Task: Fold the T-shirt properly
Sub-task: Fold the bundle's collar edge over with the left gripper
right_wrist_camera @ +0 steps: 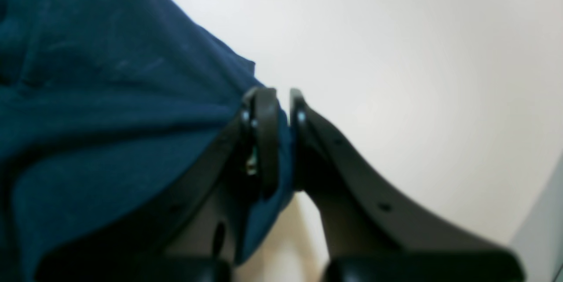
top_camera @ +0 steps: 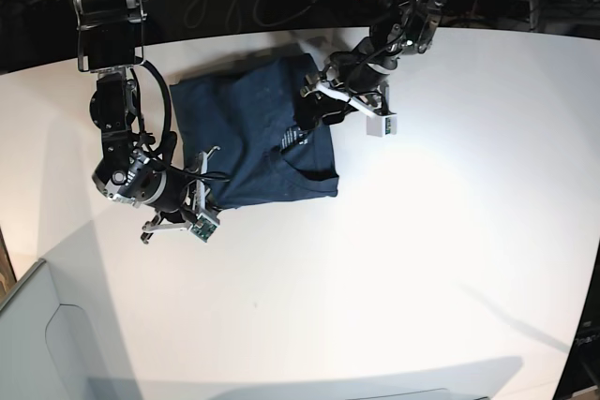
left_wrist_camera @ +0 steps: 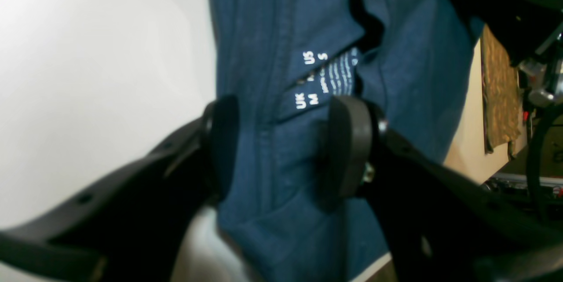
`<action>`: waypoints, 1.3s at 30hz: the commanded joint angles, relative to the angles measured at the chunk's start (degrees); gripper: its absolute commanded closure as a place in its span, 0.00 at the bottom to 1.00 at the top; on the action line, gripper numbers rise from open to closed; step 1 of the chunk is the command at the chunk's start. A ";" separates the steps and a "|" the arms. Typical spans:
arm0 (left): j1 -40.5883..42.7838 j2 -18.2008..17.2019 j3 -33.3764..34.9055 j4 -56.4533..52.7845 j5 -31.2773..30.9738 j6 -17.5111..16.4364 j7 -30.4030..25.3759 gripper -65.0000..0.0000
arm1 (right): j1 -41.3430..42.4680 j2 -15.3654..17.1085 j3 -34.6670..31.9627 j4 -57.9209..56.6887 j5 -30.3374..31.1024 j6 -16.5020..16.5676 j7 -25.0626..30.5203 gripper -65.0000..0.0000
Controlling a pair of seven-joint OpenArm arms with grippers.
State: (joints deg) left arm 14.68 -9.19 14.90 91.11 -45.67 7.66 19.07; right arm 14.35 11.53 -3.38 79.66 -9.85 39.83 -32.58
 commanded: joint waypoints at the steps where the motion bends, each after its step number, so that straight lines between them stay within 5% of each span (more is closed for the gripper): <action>1: 0.14 -0.08 0.09 0.45 0.09 0.56 0.67 0.51 | 1.52 0.29 0.26 1.00 0.40 0.17 1.33 0.99; 4: 0.14 -0.08 0.09 0.71 0.09 0.56 0.75 0.44 | 1.87 0.38 -0.01 1.00 0.22 0.17 0.97 0.85; 10: 0.40 -0.08 0.01 1.42 -0.44 0.56 1.02 0.31 | 1.43 0.38 0.43 1.44 0.31 0.17 1.41 0.31; 12: 0.84 -0.26 -0.08 3.44 -0.44 0.56 1.02 0.30 | 1.43 0.47 1.75 2.58 0.31 0.17 1.41 0.23; 21: 3.92 -2.81 -0.35 13.28 -0.62 0.56 1.02 0.30 | -6.83 -0.58 13.00 20.17 0.48 0.17 0.89 0.23; 39: -4.79 1.59 -1.14 -4.12 -0.53 0.21 1.02 0.30 | -19.76 -0.58 22.32 29.57 0.75 0.17 0.89 0.23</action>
State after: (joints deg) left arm 9.61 -7.40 13.80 86.83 -46.33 6.81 18.83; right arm -5.76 10.15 18.44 108.29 -9.32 39.81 -32.62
